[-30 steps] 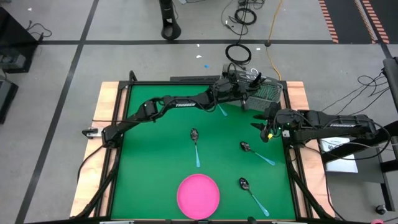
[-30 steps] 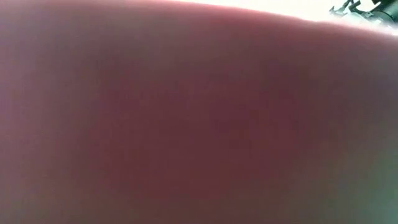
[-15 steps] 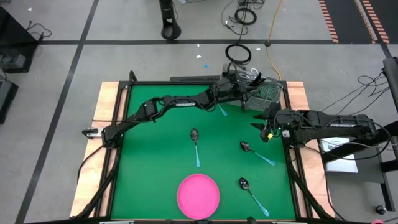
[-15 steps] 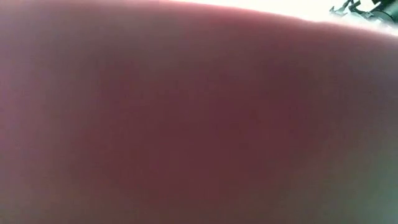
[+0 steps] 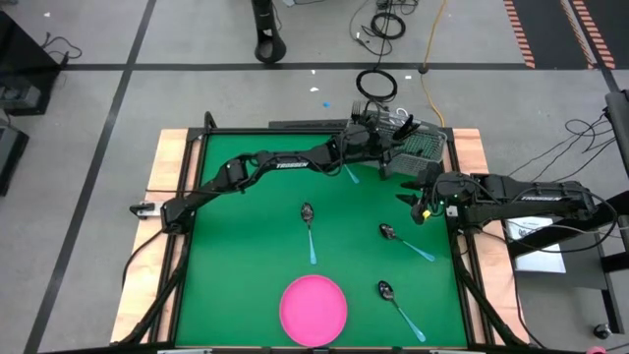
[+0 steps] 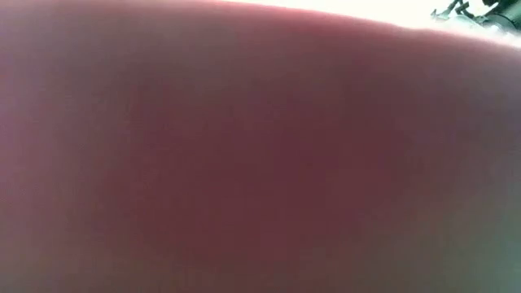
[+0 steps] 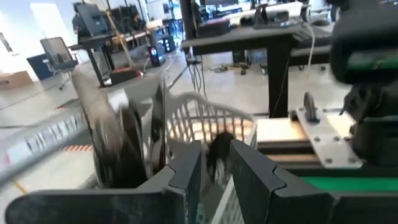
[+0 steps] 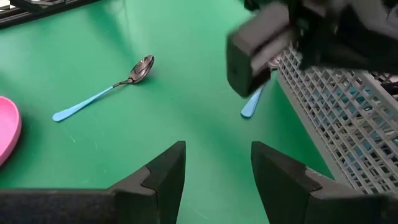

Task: Sort silverware
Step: Put the blue spoon into the utensil holder

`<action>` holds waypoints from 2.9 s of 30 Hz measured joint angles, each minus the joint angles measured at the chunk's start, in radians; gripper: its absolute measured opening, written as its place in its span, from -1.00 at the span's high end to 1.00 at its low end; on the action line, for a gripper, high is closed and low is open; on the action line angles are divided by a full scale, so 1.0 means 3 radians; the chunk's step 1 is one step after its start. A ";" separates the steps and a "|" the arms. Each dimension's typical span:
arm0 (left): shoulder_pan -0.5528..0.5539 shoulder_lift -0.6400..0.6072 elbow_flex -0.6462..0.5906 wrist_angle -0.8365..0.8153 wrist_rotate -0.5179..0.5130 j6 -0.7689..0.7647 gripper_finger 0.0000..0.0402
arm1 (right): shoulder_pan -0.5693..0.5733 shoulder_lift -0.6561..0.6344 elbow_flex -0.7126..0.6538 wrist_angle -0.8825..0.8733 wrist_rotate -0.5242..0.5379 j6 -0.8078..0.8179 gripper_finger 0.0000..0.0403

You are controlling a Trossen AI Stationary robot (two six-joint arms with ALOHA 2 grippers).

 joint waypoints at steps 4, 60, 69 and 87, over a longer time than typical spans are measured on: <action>-0.0049 -0.0205 0.0001 -0.0173 0.0018 0.0025 0.55 | 0.0000 -0.0001 0.0001 0.0008 0.0000 0.0015 0.15; -0.0440 -0.1038 -0.0930 -0.2634 0.1309 0.0351 0.93 | 0.1589 0.2422 0.0147 -0.0507 -0.0500 0.1969 0.15; -0.0444 -0.1038 -0.0930 -0.2472 0.1311 0.0262 0.93 | 0.1619 0.2411 -0.0076 -0.0289 -0.0413 0.2221 0.29; -0.0038 -0.1042 -0.1031 -0.2412 0.2101 0.0051 0.93 | 0.1761 0.1997 -0.0103 -0.0286 -0.0139 0.2216 0.99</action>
